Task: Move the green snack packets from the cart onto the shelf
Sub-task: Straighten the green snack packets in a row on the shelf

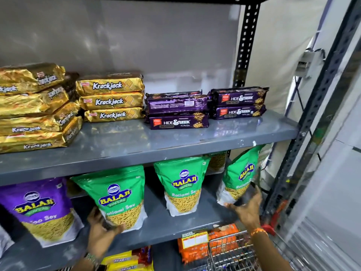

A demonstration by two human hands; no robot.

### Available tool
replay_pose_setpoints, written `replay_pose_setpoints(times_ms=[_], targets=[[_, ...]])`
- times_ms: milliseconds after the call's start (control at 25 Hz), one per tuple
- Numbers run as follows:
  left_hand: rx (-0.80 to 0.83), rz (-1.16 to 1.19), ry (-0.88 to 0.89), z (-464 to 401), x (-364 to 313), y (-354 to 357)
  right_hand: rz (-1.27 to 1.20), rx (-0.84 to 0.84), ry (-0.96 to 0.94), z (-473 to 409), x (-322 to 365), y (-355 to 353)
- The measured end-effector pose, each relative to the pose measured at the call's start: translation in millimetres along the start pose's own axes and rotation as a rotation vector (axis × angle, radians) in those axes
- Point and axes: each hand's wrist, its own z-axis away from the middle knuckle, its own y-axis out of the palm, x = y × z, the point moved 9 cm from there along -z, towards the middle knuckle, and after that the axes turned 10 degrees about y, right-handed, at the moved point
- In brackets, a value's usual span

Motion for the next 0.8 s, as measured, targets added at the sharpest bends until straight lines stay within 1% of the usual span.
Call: replay_pose_setpoints(times_ms=[40,120,200,240,320,400,520,560,680,720,800], targets=[[-0.016,-0.028,0.008,7.3,-3.7,1.9,0.058,0.012,0.012,-14.8,-0.9,0.6],[-0.081,0.012,-0.002,11.2,3.6,-0.7,0.121,0.073,-0.006,-46.4,-11.6,9.7],[-0.082,0.013,-0.047,7.0,13.5,9.3,0.125,0.123,-0.047,-68.9,-25.5,16.6],[-0.051,0.012,-0.033,5.5,13.6,15.9,0.130,0.131,-0.061,-67.4,-19.2,18.7],[-0.009,-0.011,0.009,4.6,-2.1,21.4,0.128,0.036,-0.045,-62.6,-16.9,14.5],[-0.034,-0.025,0.068,7.8,-16.7,20.0,0.130,-0.078,-0.077,-47.3,-7.6,8.0],[-0.034,-0.077,0.022,11.5,-16.8,19.0,0.107,-0.224,-0.066,-21.7,-1.8,5.5],[-0.046,-0.095,-0.008,12.8,-12.4,15.8,0.097,-0.246,-0.065,-16.4,0.4,6.2],[-0.018,-0.178,0.013,0.3,23.7,6.9,0.133,-0.249,-0.008,-12.2,-3.5,7.1],[-0.031,-0.210,0.016,1.4,25.7,6.0,0.144,-0.242,0.002,-10.5,-4.0,5.8],[-0.050,-0.293,0.069,14.0,1.2,4.2,0.189,-0.229,0.022,-10.4,-3.6,3.8]])
